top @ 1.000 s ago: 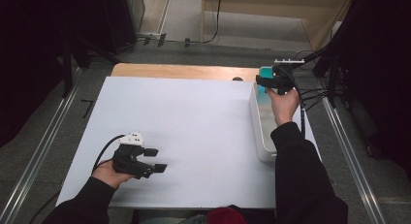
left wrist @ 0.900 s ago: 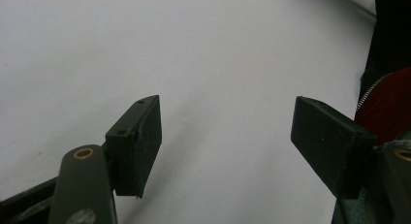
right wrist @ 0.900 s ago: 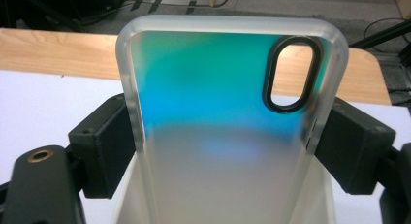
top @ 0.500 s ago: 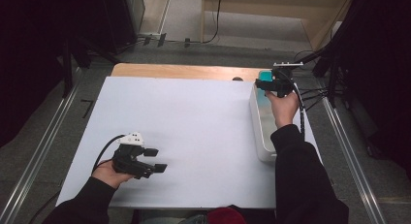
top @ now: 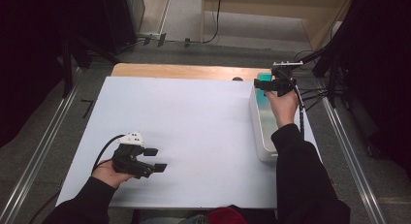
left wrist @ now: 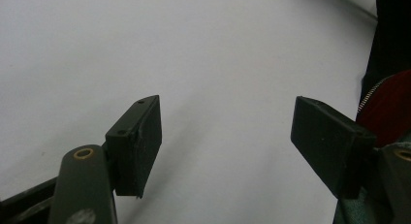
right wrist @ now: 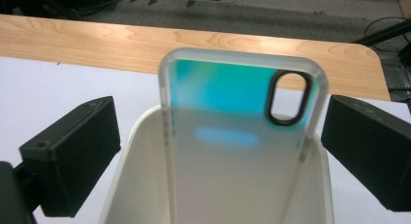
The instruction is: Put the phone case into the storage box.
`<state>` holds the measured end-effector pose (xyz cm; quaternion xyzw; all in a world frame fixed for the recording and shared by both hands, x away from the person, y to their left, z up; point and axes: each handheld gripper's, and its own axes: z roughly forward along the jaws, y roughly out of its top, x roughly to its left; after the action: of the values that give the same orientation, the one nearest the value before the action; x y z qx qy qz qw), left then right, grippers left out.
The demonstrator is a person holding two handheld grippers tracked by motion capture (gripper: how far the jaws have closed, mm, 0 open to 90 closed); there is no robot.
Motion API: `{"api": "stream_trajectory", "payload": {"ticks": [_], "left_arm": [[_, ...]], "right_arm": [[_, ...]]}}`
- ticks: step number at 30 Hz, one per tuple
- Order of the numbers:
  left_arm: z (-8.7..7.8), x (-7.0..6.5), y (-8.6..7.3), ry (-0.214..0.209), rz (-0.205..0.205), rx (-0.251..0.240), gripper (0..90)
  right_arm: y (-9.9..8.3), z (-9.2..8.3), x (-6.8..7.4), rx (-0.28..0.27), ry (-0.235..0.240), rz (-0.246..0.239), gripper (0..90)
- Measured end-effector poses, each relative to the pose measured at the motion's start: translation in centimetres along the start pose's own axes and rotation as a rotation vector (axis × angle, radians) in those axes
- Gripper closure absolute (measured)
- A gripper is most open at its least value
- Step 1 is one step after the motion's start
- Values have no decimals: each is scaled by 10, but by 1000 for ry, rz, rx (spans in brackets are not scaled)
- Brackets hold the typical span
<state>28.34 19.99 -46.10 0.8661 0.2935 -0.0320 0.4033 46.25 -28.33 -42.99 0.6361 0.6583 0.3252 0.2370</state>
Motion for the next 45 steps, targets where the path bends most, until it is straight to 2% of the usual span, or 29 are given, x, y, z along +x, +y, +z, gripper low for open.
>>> {"api": "stream_trajectory", "payload": {"ticks": [8,14,21,24,26,29,32,39,45], "left_arm": [[1,0,0,-1,-5,2,266],[1,0,-1,-2,-4,2,266],[1,0,-1,-2,-2,2,266],[1,0,0,-1,-5,4,266],[1,0,0,-1,-5,5,266],[1,0,0,-3,-3,3,266],[1,0,0,-6,-5,4,266],[2,1,1,-6,-9,-3,266],[1,1,1,-5,-5,3,266]], "right_arm": [[5,-6,0,13,4,-8,0],[13,-14,1,8,35,-15,0],[23,-25,3,11,22,-33,0],[29,-30,2,7,31,-37,0],[31,-34,3,5,52,-34,0],[33,-41,3,-3,116,-18,0],[33,-45,6,-3,148,-26,0],[32,-58,17,-4,226,-77,0],[28,-64,27,31,280,-117,0]]}}
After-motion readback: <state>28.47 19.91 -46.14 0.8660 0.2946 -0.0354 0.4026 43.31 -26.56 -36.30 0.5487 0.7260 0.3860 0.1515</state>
